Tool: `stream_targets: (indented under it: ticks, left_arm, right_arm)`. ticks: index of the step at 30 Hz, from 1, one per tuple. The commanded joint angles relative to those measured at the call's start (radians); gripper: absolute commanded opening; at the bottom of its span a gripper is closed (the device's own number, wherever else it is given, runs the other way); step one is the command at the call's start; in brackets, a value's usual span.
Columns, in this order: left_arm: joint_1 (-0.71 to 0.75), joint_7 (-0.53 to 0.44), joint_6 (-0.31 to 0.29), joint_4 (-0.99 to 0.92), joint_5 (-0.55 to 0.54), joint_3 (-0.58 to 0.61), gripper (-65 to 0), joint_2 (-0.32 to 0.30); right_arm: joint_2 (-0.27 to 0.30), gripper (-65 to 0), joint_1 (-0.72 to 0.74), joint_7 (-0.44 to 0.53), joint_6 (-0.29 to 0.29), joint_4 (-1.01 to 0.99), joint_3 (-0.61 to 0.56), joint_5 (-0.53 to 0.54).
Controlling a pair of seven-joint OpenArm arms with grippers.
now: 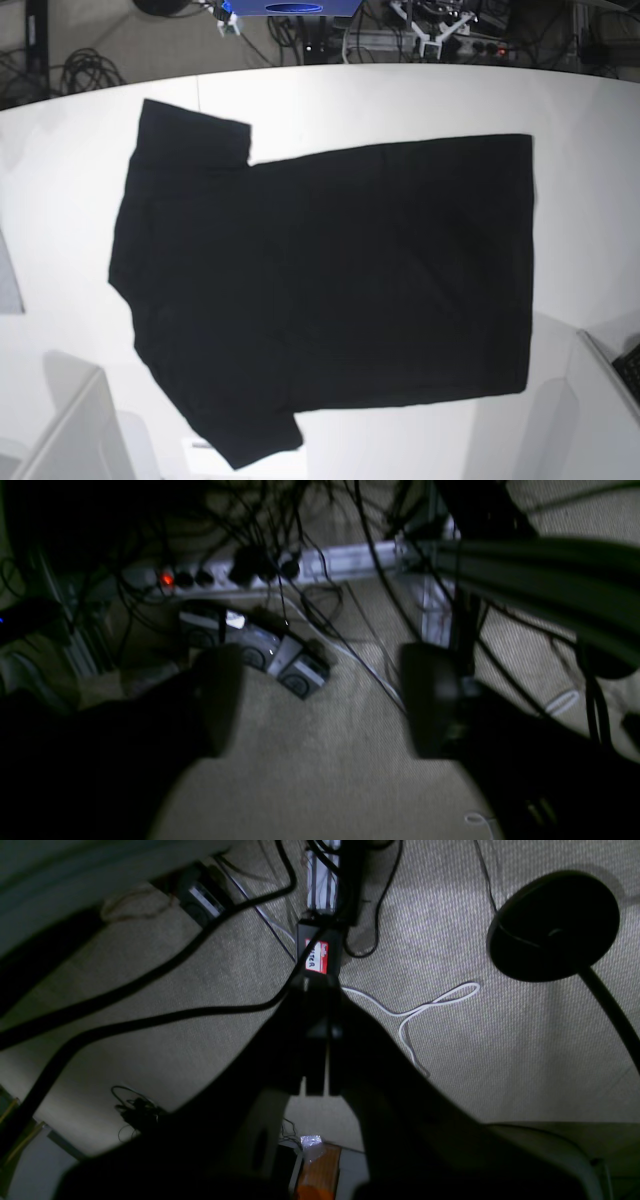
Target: Fold the T-shirt properly
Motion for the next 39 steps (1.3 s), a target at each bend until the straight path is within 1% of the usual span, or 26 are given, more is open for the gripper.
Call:
stream_targets:
  ticks: [1, 7, 8, 9, 11, 12, 15, 16, 17, 18, 22, 23, 35, 39]
  left_arm:
    - [0.011, -0.007, 0.005, 0.0, -0.001, 0.001, -11.8, -0.001]
    - [0.011, -0.007, 0.005, -0.035, -0.001, 0.001, -12.0, -0.001]
    - [0.011, -0.007, 0.005, -0.035, -0.001, 0.001, -12.8, -0.001]
    - [0.011, -0.007, 0.005, -0.041, -0.001, 0.001, -15.8, -0.001]
    - [0.011, -0.007, 0.005, -0.041, -0.001, -0.003, -27.0, -0.001]
    - [0.011, -0.007, 0.005, -0.041, -0.001, -0.006, -35.1, -0.001]
    - [0.011, -0.007, 0.005, -0.041, -0.001, -0.008, -63.5, -0.001]
    - [0.011, -0.007, 0.005, -0.041, -0.001, -0.006, -65.0, -0.001]
    - [0.011, -0.007, 0.005, -0.041, -0.001, 0.0, -65.0, -0.001]
    - [0.011, -0.007, 0.005, -0.041, -0.001, 0.0, -65.0, -0.001]
    - [0.022, -0.007, 0.005, -0.041, -0.001, -0.009, -65.0, -0.001]
    - [0.023, -0.007, 0.005, -0.04, -0.001, -0.009, -65.0, -0.001]
    - [0.046, -0.013, 0.005, -0.031, 0.004, 0.0, -65.0, -0.001]
    - [0.048, -0.013, 0.005, -0.031, 0.001, 0.0, -65.0, 0.0]
  right_arm:
    - [0.002, -65.0, -0.007, 0.003, 0.008, 0.002, 0.003, 0.001]
    - [0.003, -65.0, -0.01, 0.003, 0.011, 0.002, 0.002, 0.001]
    - [0.005, -65.0, -0.01, 0.003, 0.011, 0.002, 0.0, 0.001]
    - [0.005, -65.0, -0.009, 0.003, 0.011, 0.002, -0.001, 0.001]
    - [0.005, -65.0, -0.007, 0.003, 0.008, 0.002, 0.002, 0.001]
    - [0.006, -65.0, -0.006, 0.003, 0.008, 0.002, 0.002, 0.001]
    - [0.006, -65.0, 0.0, 0.003, 0.007, 0.002, 0.002, 0.001]
    - [0.006, -65.0, 0.002, 0.003, 0.005, 0.001, 0.002, 0.001]
    - [0.006, -65.0, 0.002, 0.003, -0.007, 0.001, 0.002, 0.001]
    - [0.006, -65.0, 0.004, 0.003, -0.035, 0.001, 0.002, 0.001]
    - [0.006, -65.0, 0.007, 0.003, -0.181, 0.001, -0.001, -0.002]
    - [0.006, -65.0, 0.007, 0.003, -0.201, 0.001, -0.003, -0.002]
    - [0.006, -65.0, 0.007, 0.003, -0.205, 0.001, -0.003, -0.002]
    - [0.014, -65.0, 0.007, 0.003, -0.205, 0.001, -0.004, -0.002]
